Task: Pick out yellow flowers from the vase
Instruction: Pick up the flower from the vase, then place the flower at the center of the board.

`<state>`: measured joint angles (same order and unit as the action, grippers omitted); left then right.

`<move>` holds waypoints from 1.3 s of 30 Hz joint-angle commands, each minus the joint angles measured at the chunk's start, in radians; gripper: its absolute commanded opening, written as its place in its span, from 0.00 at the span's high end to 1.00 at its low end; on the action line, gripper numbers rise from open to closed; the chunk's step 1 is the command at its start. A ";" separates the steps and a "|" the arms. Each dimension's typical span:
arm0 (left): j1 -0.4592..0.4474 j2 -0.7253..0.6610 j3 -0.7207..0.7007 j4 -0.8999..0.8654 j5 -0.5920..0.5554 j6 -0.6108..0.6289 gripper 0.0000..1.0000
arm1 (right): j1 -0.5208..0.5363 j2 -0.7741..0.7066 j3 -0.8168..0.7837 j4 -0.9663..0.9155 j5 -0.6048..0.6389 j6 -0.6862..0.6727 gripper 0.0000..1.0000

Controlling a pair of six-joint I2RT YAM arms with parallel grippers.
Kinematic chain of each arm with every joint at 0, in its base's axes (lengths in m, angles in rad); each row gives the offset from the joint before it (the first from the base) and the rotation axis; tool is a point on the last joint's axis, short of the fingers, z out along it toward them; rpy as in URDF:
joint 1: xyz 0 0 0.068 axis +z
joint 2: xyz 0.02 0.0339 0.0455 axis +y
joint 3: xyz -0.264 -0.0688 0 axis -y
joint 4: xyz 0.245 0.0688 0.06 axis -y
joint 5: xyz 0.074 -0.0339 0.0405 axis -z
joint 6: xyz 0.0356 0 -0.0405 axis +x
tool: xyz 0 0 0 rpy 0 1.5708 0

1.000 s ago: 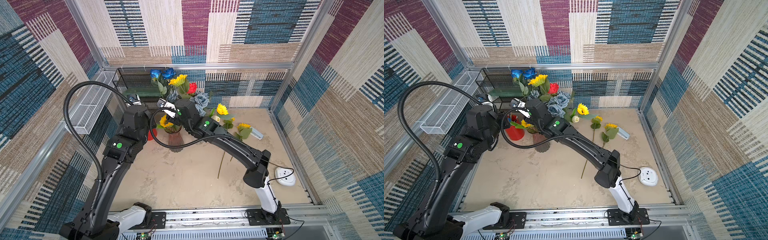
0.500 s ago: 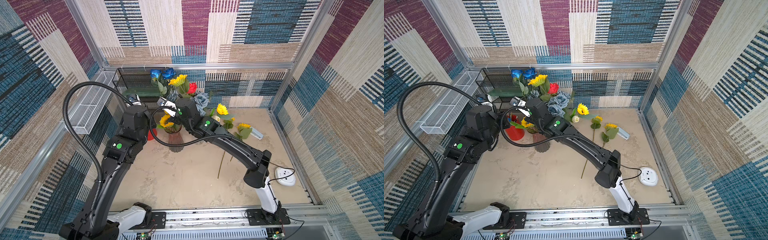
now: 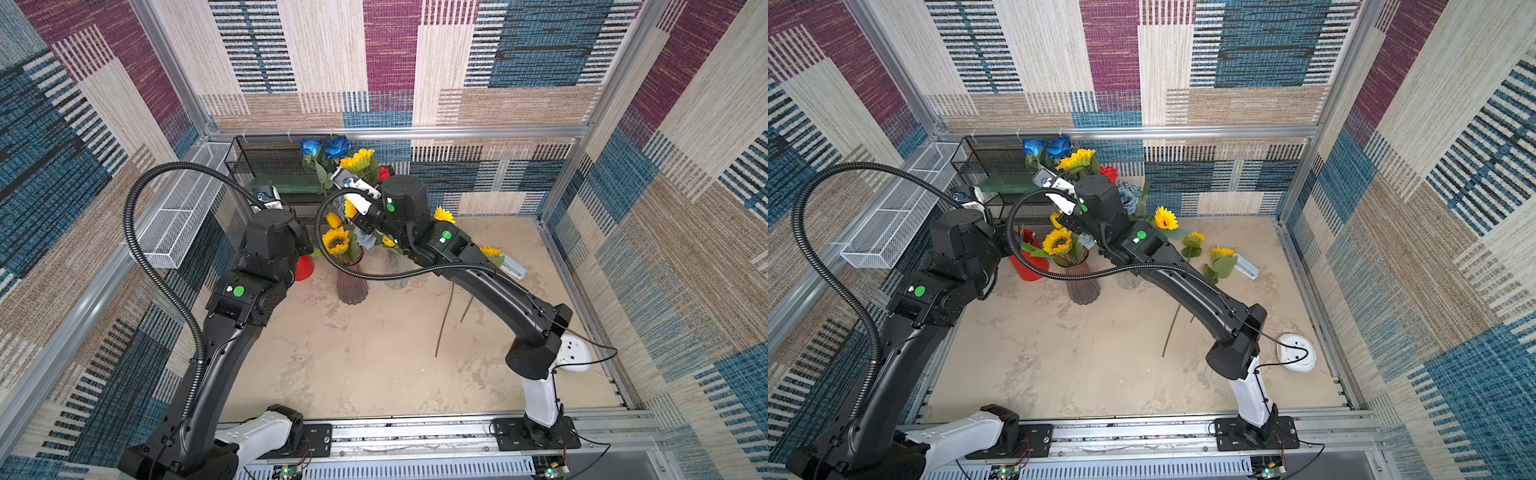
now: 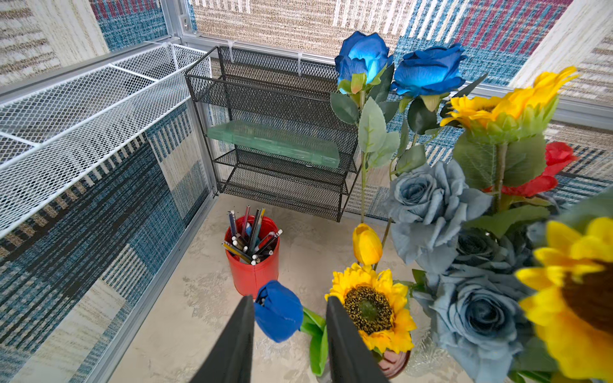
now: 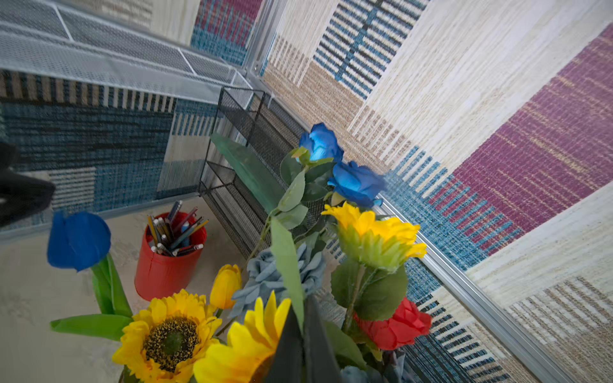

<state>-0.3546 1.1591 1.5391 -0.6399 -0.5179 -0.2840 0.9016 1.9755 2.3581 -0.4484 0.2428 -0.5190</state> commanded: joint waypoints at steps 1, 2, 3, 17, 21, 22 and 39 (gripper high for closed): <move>0.002 -0.005 -0.016 0.044 -0.003 0.020 0.64 | -0.048 -0.065 -0.017 0.060 -0.208 0.156 1.00; 0.002 -0.011 -0.029 0.058 -0.005 0.023 0.64 | -0.072 -0.091 -0.042 0.075 -0.267 0.200 1.00; 0.002 -0.018 -0.043 0.073 -0.008 0.027 0.64 | -0.097 -0.122 -0.078 0.102 -0.329 0.236 1.00; 0.003 -0.017 -0.082 0.104 0.009 0.031 0.64 | -0.370 -0.462 -0.531 0.604 -0.817 0.579 1.00; 0.003 -0.012 -0.076 0.099 0.013 0.033 0.64 | -0.397 -0.494 -0.507 0.563 -0.806 0.647 1.00; 0.003 -0.011 -0.074 0.099 0.015 0.035 0.64 | -0.409 -0.507 -0.513 0.564 -0.803 0.690 1.00; 0.003 -0.009 -0.096 0.115 0.055 0.022 0.64 | -0.910 -0.828 -1.111 0.483 -0.712 1.225 1.00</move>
<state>-0.3519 1.1507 1.4456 -0.5568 -0.4793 -0.2619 0.0437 1.1461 1.3102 0.0067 -0.3889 0.5720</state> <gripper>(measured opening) 0.360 0.057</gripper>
